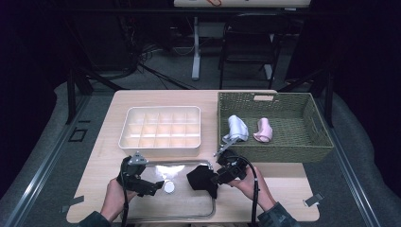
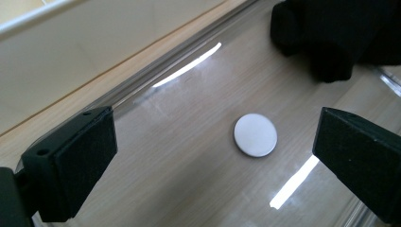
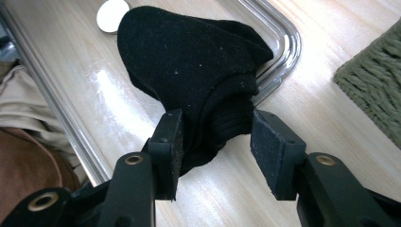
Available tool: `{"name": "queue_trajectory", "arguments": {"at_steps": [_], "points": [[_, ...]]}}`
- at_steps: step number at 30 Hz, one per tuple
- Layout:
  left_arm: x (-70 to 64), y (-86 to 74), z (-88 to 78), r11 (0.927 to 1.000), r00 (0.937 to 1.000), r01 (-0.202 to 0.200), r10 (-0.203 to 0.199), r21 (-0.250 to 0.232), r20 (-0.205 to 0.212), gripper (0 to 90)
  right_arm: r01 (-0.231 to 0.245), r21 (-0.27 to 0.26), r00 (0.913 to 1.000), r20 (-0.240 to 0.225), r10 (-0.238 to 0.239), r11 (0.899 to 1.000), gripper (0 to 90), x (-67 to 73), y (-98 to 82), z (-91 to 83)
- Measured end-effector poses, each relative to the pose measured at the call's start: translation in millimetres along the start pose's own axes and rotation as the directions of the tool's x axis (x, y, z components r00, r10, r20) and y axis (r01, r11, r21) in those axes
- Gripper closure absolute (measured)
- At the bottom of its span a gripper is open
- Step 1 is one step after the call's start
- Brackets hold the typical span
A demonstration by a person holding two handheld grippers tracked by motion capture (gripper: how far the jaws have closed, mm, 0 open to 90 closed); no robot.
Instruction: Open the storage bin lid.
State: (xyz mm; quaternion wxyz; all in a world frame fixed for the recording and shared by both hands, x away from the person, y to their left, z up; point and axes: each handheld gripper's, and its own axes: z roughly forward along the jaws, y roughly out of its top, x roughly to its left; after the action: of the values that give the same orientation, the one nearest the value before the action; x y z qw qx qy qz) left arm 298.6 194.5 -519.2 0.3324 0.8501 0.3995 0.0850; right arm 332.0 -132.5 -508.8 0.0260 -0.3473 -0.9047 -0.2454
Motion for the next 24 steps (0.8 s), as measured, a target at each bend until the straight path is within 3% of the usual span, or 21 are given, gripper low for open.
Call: {"name": "queue_trajectory", "arguments": {"at_steps": [12, 18, 22, 24], "points": [[-17.1, 8.8, 9.7, 0.9999, 0.9986, -0.007, 0.007, -0.012, 0.052, 3.6, -0.023, -0.026, 0.9997, -0.011, 0.023, 0.999, 57.2, -2.2, 5.2, -3.3], [-36.4, 21.7, 23.5, 0.998, 0.9934, -0.063, 0.063, 0.005, 0.096, 12.8, -0.023, -0.017, 0.9997, -0.003, 0.022, 1.0, 57.0, -2.6, 3.9, -0.2], [-49.2, 25.8, 31.9, 0.9949, 0.9877, -0.101, 0.098, 0.012, 0.122, 14.8, -0.045, -0.016, 0.999, -0.001, 0.045, 0.999, 57.7, -6.3, 1.7, 0.8], [-53.8, 27.4, 36.0, 0.9945, 0.9864, -0.102, 0.099, 0.021, 0.132, 15.1, -0.09, -0.034, 0.9958, -0.021, 0.09, 0.995, 60.4, -10.6, -0.1, 0.2]]}}
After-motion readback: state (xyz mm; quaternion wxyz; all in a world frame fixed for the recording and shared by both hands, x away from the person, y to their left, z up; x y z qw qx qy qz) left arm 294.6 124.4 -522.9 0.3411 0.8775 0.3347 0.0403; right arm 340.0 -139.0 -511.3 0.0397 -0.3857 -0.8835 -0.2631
